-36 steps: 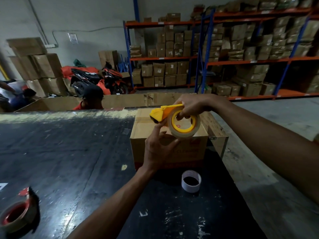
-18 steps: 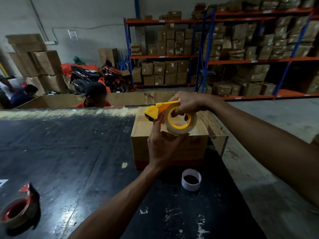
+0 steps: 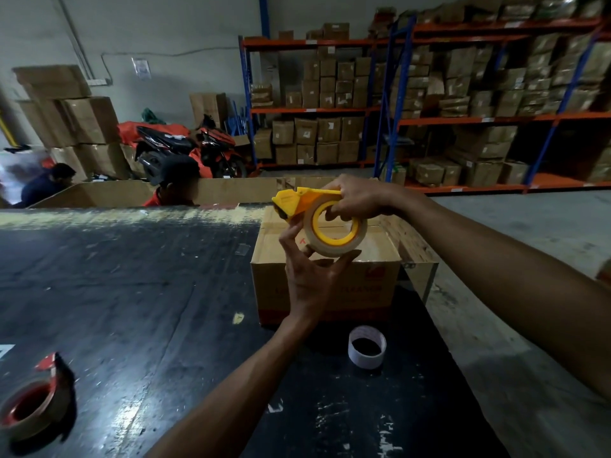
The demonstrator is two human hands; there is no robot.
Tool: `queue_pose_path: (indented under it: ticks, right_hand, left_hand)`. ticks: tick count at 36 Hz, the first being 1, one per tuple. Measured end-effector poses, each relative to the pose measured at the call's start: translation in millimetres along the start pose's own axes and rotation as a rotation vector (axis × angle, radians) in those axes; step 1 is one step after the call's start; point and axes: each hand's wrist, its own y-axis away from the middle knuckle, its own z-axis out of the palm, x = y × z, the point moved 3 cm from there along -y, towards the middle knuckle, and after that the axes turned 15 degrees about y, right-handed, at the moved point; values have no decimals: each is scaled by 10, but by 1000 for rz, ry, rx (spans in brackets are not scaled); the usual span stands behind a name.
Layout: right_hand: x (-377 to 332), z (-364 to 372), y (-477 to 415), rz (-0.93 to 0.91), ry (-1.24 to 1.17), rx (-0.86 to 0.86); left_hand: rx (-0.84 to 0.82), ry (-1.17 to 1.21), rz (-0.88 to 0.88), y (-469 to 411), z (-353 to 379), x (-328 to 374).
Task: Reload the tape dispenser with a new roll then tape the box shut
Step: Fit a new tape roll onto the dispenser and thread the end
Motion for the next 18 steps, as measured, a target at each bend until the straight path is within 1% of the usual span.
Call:
queue_pose_path:
  ticks: [4, 9, 13, 15, 18]
  right_hand:
    - [19, -46, 10, -5, 10, -3]
    - [-15, -152, 35, -23, 13, -7]
    - [-49, -172, 46, -35, -48, 46]
    - [-54, -172, 51, -38, -79, 83]
    - [-53, -169, 81, -28, -59, 78]
  left_hand:
    - [-145, -7, 23, -84, -84, -45]
    - [-201, -76, 107, -166, -132, 56]
    - [-116, -29, 167, -150, -100, 163]
    - [-73, -1, 159, -138, -65, 157]
    - [-67, 6, 141, -117, -30, 128]
